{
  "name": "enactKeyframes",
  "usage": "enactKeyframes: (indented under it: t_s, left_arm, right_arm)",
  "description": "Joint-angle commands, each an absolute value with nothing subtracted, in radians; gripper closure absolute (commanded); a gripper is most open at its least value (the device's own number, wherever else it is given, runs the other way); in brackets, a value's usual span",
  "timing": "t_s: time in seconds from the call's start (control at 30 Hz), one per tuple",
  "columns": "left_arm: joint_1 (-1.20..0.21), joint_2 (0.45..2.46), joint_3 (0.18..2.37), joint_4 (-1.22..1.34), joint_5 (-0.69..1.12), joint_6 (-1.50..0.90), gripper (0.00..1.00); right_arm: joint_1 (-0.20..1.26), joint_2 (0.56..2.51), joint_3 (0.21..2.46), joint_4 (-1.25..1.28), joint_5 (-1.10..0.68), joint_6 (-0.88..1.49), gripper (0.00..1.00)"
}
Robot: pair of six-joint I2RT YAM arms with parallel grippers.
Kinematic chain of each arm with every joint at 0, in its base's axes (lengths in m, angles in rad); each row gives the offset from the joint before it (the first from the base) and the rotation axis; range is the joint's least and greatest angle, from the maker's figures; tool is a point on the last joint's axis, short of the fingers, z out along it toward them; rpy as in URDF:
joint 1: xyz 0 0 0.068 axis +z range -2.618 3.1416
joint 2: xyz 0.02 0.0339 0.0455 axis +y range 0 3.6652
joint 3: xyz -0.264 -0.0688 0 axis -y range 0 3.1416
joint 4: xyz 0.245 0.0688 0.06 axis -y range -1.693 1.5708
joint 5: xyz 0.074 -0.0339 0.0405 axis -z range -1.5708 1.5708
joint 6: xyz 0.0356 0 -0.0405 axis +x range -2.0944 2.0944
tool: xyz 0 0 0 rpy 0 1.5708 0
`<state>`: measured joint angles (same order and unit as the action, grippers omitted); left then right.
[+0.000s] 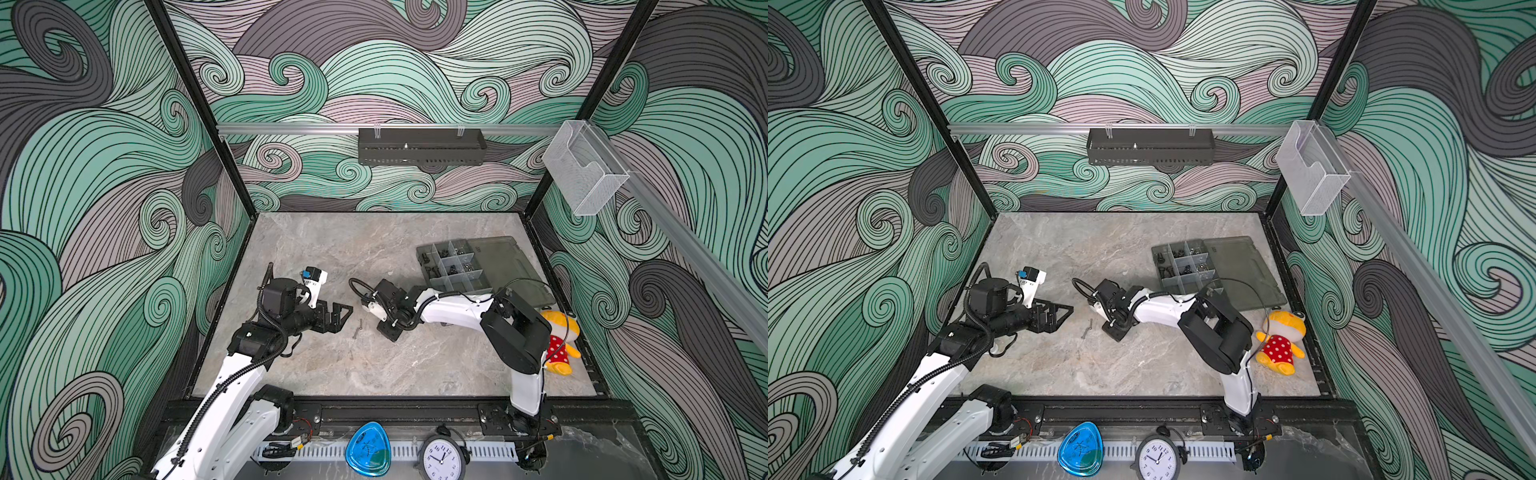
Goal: Sort the screws and nuts into containers
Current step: Pick up the screw from the center of the table.
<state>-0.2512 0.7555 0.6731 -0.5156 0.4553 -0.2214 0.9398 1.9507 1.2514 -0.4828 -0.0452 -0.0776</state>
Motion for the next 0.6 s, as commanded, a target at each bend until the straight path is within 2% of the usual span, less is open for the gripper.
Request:
enactKeyframes:
  t_s: [0.0,0.27,0.57]
  left_arm:
    - [-0.251,0.745,0.702,-0.500,0.443,-0.224,0.01]
    - [-0.250,0.743,0.700,-0.497,0.440,-0.224,0.01]
    - [-0.250,0.754,0.698,-0.492,0.439,-0.224,0.01]
  right_arm:
    - [0.943,1.993,1.252,-0.537,-0.005,-0.103,0.79]
    - [0.919,1.986,1.272,-0.536,-0.014,-0.076,0.90]
    - [0.824,1.856,1.272,-0.513,-0.062,-0.022,0.95]
